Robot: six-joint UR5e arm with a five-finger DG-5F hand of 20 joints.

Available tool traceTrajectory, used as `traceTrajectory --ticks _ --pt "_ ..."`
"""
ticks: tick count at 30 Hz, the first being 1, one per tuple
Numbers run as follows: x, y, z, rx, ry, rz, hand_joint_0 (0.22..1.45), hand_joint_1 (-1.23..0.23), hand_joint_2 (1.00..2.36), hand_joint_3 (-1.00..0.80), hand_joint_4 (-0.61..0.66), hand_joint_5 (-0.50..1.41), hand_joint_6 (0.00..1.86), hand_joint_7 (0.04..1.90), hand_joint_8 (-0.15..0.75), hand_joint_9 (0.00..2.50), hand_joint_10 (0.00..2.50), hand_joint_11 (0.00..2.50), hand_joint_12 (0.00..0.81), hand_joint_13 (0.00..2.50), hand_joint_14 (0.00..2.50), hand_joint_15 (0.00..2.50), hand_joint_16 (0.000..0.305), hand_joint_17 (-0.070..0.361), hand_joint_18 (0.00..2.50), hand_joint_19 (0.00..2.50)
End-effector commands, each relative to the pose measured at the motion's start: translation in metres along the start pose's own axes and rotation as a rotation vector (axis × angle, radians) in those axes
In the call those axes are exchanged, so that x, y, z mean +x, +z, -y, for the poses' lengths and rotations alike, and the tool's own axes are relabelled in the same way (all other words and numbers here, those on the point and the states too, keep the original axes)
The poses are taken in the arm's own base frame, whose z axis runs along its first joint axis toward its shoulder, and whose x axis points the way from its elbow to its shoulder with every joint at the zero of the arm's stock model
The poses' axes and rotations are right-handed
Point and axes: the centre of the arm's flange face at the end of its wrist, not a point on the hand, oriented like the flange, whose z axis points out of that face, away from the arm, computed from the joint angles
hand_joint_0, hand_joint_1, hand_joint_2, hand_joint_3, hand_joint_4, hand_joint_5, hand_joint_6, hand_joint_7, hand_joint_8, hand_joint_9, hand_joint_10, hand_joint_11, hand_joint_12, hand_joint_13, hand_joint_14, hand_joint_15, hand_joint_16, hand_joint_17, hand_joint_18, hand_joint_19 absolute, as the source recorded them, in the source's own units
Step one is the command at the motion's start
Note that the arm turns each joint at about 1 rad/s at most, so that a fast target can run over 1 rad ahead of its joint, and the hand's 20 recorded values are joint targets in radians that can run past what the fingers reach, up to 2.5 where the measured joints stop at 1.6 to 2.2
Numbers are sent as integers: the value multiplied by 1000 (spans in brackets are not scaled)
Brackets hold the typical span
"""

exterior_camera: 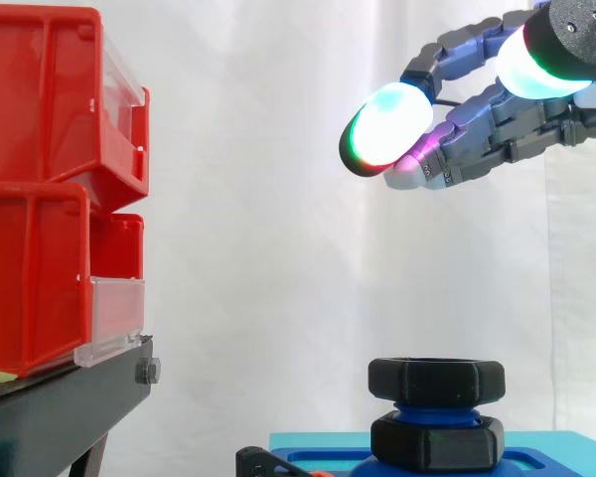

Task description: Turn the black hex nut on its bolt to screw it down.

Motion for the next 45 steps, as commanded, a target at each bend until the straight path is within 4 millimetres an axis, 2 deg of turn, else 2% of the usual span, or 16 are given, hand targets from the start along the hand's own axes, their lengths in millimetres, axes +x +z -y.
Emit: traceTrajectory --ticks 1,9,12,15,16,19,21,28,45 --pt "3 1 -6 -8 -34 3 516 -589 1000 -500 230 -141 502 906 270 551 3 68 319 398 0 0 43 96 310 42" --pt "8 3 -21 -23 -113 36 521 -579 1000 -500 264 -113 501 992 274 555 1 85 319 418 0 0 43 97 346 78" --pt "19 8 -27 -26 -149 48 521 -578 1000 -500 265 -109 501 993 276 558 1 86 320 423 0 0 43 97 358 82" --pt "20 8 -29 -32 -152 49 522 -575 1000 -500 271 -109 501 992 279 566 2 101 321 435 0 0 43 97 377 96" --pt "31 14 -28 -33 -159 42 523 -574 1000 -500 265 -108 501 988 278 568 0 96 322 443 1 0 43 97 385 106" --pt "43 18 -35 -42 -186 37 525 -573 1000 -500 266 -108 502 989 279 571 2 101 321 457 0 0 43 96 409 120" --pt "42 22 -39 -47 -201 41 526 -573 1000 -500 264 -108 502 984 281 574 2 97 321 460 0 0 43 96 412 122" --pt "78 44 -31 -55 -211 4 531 -571 1000 -500 267 -108 502 981 282 579 2 100 317 478 0 0 42 94 428 112" --pt "84 45 -40 -112 -226 -25 533 -534 1000 -500 277 -86 501 1093 285 593 2 98 311 499 0 0 40 90 433 113"
